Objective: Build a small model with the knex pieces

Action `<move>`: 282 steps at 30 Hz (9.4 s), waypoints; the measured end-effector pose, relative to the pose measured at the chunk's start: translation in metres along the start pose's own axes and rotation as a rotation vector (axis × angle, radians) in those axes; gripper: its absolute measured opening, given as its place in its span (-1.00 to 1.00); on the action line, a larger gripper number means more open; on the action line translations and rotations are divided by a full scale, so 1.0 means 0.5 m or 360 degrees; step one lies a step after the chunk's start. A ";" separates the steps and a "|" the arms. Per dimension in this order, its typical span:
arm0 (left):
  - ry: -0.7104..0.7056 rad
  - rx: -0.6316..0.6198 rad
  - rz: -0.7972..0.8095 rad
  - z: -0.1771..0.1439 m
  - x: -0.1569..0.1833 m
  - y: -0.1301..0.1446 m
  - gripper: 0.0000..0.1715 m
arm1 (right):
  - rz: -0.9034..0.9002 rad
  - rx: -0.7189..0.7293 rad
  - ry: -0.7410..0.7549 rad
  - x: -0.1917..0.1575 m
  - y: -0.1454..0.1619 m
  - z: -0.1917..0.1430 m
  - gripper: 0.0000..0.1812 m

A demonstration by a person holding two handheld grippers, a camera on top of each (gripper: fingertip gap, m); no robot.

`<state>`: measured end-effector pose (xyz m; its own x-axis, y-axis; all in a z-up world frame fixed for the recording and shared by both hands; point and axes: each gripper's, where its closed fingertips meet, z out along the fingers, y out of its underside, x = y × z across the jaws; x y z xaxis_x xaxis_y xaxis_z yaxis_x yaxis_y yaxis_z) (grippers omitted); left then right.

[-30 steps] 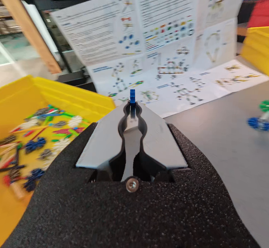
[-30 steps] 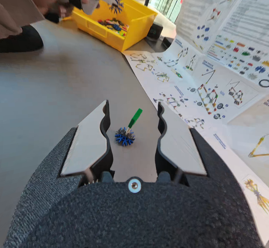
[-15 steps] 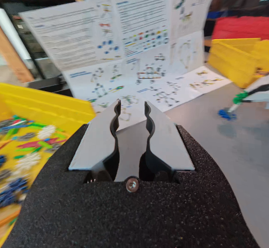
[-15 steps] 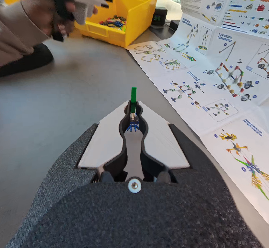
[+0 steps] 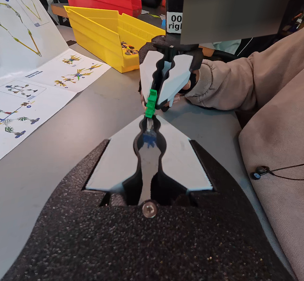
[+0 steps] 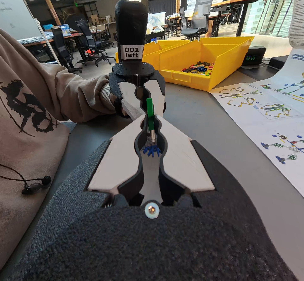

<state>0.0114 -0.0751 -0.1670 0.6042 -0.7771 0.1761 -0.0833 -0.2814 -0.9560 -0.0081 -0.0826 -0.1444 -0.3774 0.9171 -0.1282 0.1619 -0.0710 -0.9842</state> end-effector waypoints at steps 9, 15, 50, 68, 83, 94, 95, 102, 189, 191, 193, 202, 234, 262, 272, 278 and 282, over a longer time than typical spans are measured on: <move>0.0061 0.0489 -0.0292 -0.051 -0.024 -0.085 -0.94 | 0.0141 0.0081 0.0131 0.034 -0.010 0.005 -0.12; 0.0156 0.0551 -0.0277 -0.042 0.001 -0.094 -0.94 | 0.0092 -0.0016 0.0076 0.002 0.000 0.043 -0.55; 0.0345 -0.0030 0.0022 -0.030 0.062 0.010 -0.94 | -0.0062 -0.0476 -0.0420 -0.071 0.101 -0.025 -0.47; -0.0829 -0.0297 0.0067 -0.018 -0.143 0.047 -0.94 | -0.0082 -0.0589 0.0796 0.112 0.105 0.031 -0.59; -0.0177 -0.0062 -0.0939 0.007 -0.131 0.051 -0.91 | -0.1089 -0.0740 0.0881 0.109 0.077 0.032 -0.59; -0.0444 0.0142 -0.0595 -0.090 -0.193 -0.006 -0.94 | -0.0153 -0.0206 0.0458 0.084 0.014 -0.018 -0.58; -0.0395 0.0178 -0.0629 -0.092 -0.189 -0.010 -0.94 | -0.0138 -0.0237 0.0461 0.089 0.024 -0.020 -0.58; -0.0379 0.0302 -0.0583 -0.115 -0.192 -0.036 -0.93 | -0.0262 -0.0669 0.0571 0.124 0.127 -0.029 -0.56; -0.1105 -0.2233 -0.0729 -0.935 -0.657 0.189 -0.34 | 0.0229 -0.0348 0.0501 0.174 0.084 -0.081 -0.55; -0.1089 -0.2274 -0.0795 -0.941 -0.668 0.205 -0.36 | 0.0239 -0.0340 0.0504 0.176 0.083 -0.082 -0.55; -0.1068 -0.2272 -0.0904 -0.947 -0.671 0.217 -0.36 | 0.0252 -0.0328 0.0507 0.178 0.081 -0.084 -0.55; -0.1019 -0.2040 -0.1180 -0.957 -0.680 0.254 -0.36 | 0.0367 -0.0277 0.0478 0.188 0.078 -0.091 -0.55; -0.1271 -0.2025 -0.1438 -0.976 -0.662 0.301 -0.68 | 0.0382 -0.0290 0.0505 0.196 0.083 -0.091 -0.55; -0.1640 -0.1423 -0.1236 -1.035 -0.726 0.118 -0.71 | 0.0409 -0.0266 0.0482 0.194 0.080 -0.094 -0.55; -0.1590 -0.1385 -0.1338 -1.135 -0.407 0.056 -0.59 | 0.0285 -0.0285 0.0432 0.160 0.077 -0.092 -0.55; -0.1300 -0.1205 -0.1034 -0.993 -0.245 0.090 -0.44 | 0.0126 -0.0373 0.0434 0.136 0.087 -0.085 -0.55; -0.0983 -0.1447 -0.0932 -0.878 -0.106 0.206 -0.40 | 0.0037 -0.0432 0.0440 0.129 0.095 -0.082 -0.55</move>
<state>-0.3772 -0.3103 -0.1715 0.9863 -0.0778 0.1453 -0.0447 -0.9748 -0.2185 0.0126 -0.0110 -0.1945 -0.1169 0.9902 -0.0758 0.4168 -0.0204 -0.9088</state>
